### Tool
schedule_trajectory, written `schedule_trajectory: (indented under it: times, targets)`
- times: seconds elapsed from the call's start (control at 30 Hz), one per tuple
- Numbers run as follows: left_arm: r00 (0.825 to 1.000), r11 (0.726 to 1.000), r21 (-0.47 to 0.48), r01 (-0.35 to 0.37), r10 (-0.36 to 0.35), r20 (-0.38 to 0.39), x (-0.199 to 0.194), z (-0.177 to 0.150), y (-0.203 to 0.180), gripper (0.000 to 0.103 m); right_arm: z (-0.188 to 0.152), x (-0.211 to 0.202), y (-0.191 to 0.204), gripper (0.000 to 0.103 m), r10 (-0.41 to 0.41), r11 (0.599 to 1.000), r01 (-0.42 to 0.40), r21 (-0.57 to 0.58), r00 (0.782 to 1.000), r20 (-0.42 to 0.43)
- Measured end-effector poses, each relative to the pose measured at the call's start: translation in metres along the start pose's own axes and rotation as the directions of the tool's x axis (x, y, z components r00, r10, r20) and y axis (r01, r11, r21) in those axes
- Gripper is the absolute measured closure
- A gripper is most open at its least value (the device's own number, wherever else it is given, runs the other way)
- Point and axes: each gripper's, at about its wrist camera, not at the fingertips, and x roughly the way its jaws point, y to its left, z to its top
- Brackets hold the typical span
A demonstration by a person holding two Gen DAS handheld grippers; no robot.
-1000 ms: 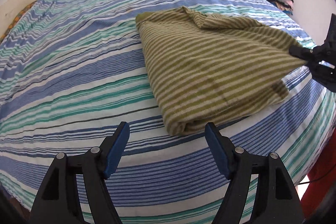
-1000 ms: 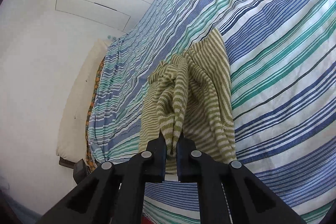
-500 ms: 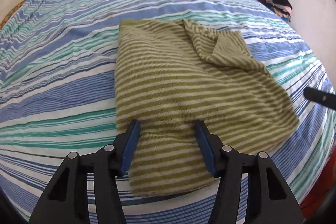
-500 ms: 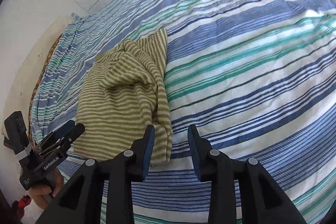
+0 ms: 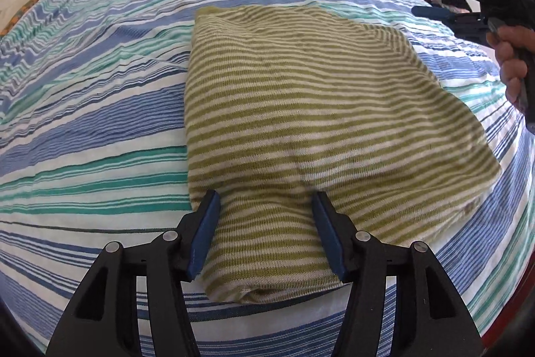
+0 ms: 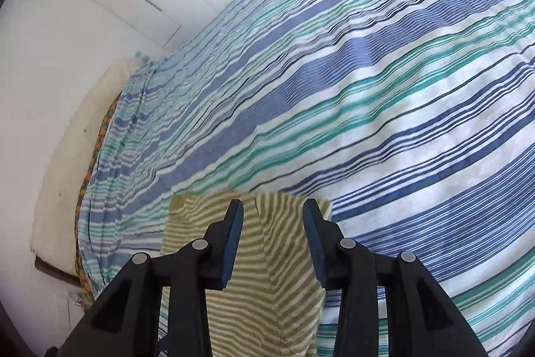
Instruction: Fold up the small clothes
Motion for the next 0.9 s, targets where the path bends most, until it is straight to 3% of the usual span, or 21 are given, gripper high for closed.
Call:
schedule_trajectory:
  times: [0.1, 0.17, 0.23, 0.27, 0.3, 0.4, 0.43, 0.47, 0.53, 0.57, 0.6, 0.67, 0.77, 0.87, 0.9]
  targets:
    - [1.000, 0.999, -0.034, 0.026, -0.026, 0.012, -0.013, 0.003, 0.004, 0.041, 0.012, -0.036, 0.020, 0.064, -0.044, 0.989, 0.046, -0.139, 0.999, 0.022]
    - [0.998, 0.998, -0.045, 0.043, -0.041, 0.044, -0.023, 0.004, 0.007, 0.039, -0.005, -0.044, 0.037, 0.064, -0.023, 0.973, 0.012, -0.232, 0.999, -0.048]
    - [0.999, 0.999, -0.016, 0.036, -0.036, 0.038, -0.024, 0.002, 0.008, 0.039, -0.043, -0.042, 0.052, 0.060, 0.035, 0.947, -0.084, -0.309, 0.986, -0.162]
    - [1.000, 1.000, 0.006, 0.022, -0.022, 0.001, -0.018, -0.003, 0.009, 0.046, -0.068, -0.042, 0.055, 0.057, 0.043, 0.927, -0.118, -0.356, 0.976, -0.212]
    - [0.998, 1.000, 0.017, 0.012, -0.011, -0.056, -0.009, -0.009, 0.012, 0.055, -0.096, -0.042, 0.050, 0.057, 0.027, 0.906, -0.128, -0.403, 0.969, -0.247]
    - [0.993, 0.996, -0.049, 0.071, -0.075, -0.094, -0.009, -0.022, 0.029, 0.055, -0.167, -0.013, 0.031, 0.056, -0.118, 0.872, -0.066, -0.484, 0.933, -0.341]
    - [0.992, 0.995, -0.066, 0.078, -0.084, -0.092, -0.016, -0.022, 0.033, 0.055, -0.182, -0.012, 0.023, 0.056, -0.152, 0.872, -0.029, -0.490, 0.933, -0.327]
    - [0.993, 0.994, -0.078, 0.077, -0.083, -0.081, -0.025, -0.022, 0.035, 0.053, -0.187, -0.022, 0.019, 0.056, -0.135, 0.875, -0.015, -0.484, 0.952, -0.274]
    - [0.997, 0.993, -0.096, 0.062, -0.067, -0.049, -0.043, -0.023, 0.037, 0.043, -0.188, -0.045, 0.021, 0.056, -0.138, 0.894, 0.026, -0.447, 0.966, -0.221]
    - [0.998, 0.994, -0.096, 0.051, -0.054, -0.034, -0.050, -0.022, 0.037, 0.033, -0.187, -0.057, 0.025, 0.056, -0.120, 0.904, 0.028, -0.427, 0.975, -0.188]
    - [0.999, 0.995, -0.092, 0.036, -0.038, -0.018, -0.055, -0.021, 0.036, 0.029, -0.185, -0.069, 0.032, 0.056, -0.090, 0.906, 0.020, -0.422, 0.985, -0.147]
    - [1.000, 0.997, -0.082, -0.018, 0.017, -0.014, -0.059, -0.019, 0.034, 0.029, -0.183, -0.081, 0.048, 0.049, -0.070, 0.897, 0.026, -0.441, 0.994, -0.085]
    - [0.994, 0.991, -0.078, -0.106, 0.103, -0.030, -0.060, -0.017, 0.032, 0.029, -0.191, -0.068, 0.056, 0.043, -0.068, 0.891, 0.023, -0.453, 0.994, -0.083]
    - [0.988, 0.985, -0.082, -0.154, 0.150, -0.046, -0.064, -0.018, 0.036, 0.029, -0.214, -0.033, 0.036, 0.041, -0.215, 0.873, 0.112, -0.474, 0.962, -0.169]
    - [0.986, 0.983, -0.084, -0.165, 0.162, -0.046, -0.066, -0.018, 0.037, 0.029, -0.218, -0.038, 0.036, 0.041, -0.213, 0.865, 0.127, -0.486, 0.969, -0.125]
